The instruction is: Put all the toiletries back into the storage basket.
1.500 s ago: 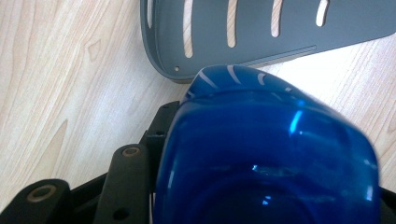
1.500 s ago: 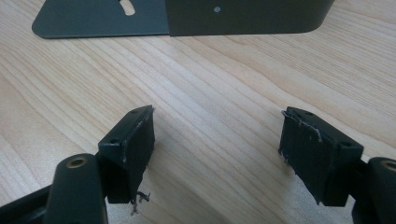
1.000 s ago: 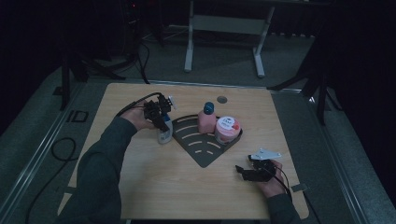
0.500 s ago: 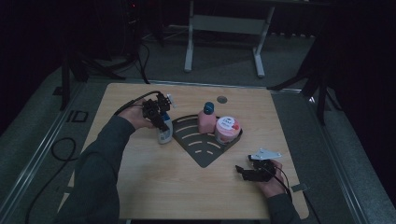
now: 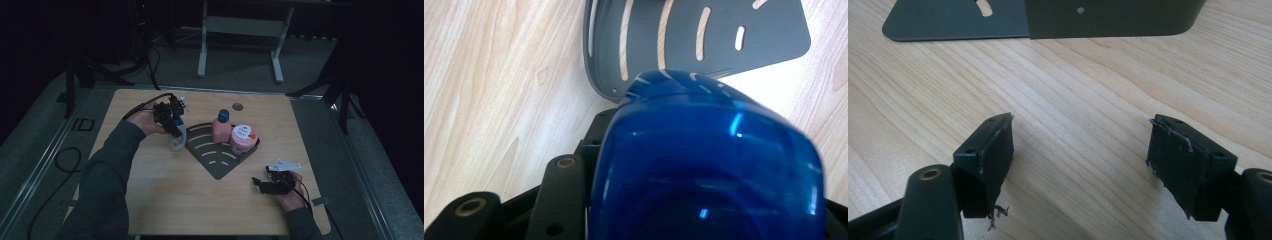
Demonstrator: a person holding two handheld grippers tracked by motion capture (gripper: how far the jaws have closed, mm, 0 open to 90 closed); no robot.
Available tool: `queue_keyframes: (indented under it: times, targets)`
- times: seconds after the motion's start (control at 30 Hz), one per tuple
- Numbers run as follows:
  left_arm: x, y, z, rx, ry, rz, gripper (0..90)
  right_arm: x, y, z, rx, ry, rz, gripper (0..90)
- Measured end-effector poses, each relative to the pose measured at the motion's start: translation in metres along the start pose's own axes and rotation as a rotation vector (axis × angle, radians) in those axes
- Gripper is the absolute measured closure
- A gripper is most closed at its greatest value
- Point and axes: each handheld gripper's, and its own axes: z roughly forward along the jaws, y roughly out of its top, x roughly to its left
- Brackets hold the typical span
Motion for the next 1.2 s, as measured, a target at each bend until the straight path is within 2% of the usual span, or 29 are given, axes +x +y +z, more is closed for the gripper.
queue_keyframes:
  times: [0.2,0.33,0.67,0.9,1.2]
  targets:
    - [0.000,0.004,-0.006,-0.022,-0.007,-0.003,54.6,0.000,0.000,0.000,-0.002,-0.001,-0.003,26.0]
    - [-0.002,0.006,-0.009,-0.037,0.006,0.004,54.6,0.000,0.000,0.000,-0.001,0.000,-0.001,26.0]
    - [-0.002,0.011,-0.009,-0.038,-0.002,0.005,54.6,0.000,0.000,0.000,-0.001,0.000,-0.002,25.9]
    - [-0.002,0.014,-0.010,-0.051,0.006,-0.005,54.6,0.000,0.000,0.000,-0.001,0.000,-0.001,26.0]
    - [-0.004,0.022,-0.011,-0.065,0.009,0.001,54.7,0.000,0.000,0.000,-0.001,0.000,-0.002,26.0]
